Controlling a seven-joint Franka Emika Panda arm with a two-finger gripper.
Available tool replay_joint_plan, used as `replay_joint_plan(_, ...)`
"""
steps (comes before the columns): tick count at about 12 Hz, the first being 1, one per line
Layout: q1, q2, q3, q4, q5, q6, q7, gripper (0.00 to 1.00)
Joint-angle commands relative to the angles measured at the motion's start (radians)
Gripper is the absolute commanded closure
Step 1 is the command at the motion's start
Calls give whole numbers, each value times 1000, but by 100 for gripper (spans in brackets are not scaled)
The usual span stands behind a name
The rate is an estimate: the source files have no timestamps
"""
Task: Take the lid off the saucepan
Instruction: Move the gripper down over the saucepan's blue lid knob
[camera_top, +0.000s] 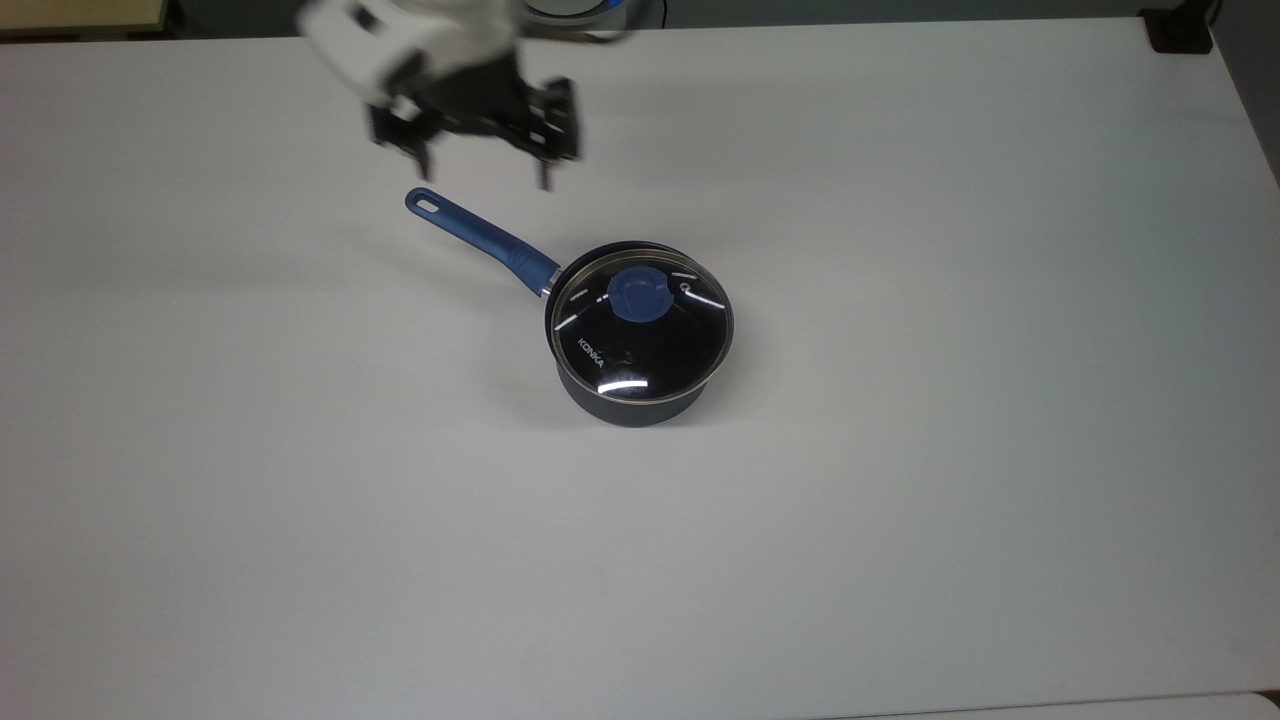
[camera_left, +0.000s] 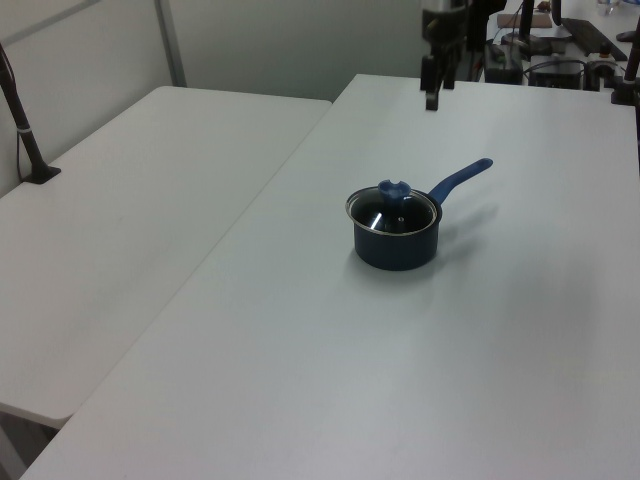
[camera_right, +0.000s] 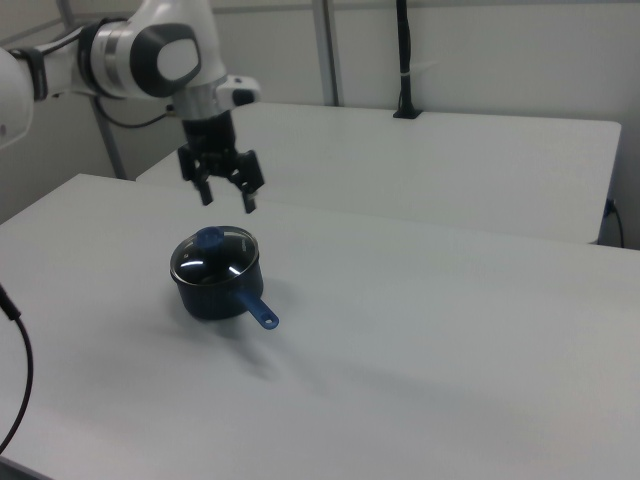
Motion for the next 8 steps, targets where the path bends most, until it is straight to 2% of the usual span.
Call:
replay_joint_plan(1,125,107,-18,16,13,86,12,0)
replay_joint_plan(3,166,163,-18,23,12,119,11,0)
replay_joint_plan(7,189,218,-14,27,10,185,14,0)
replay_joint_plan(8,192,221,-14,27,10,185,12,8)
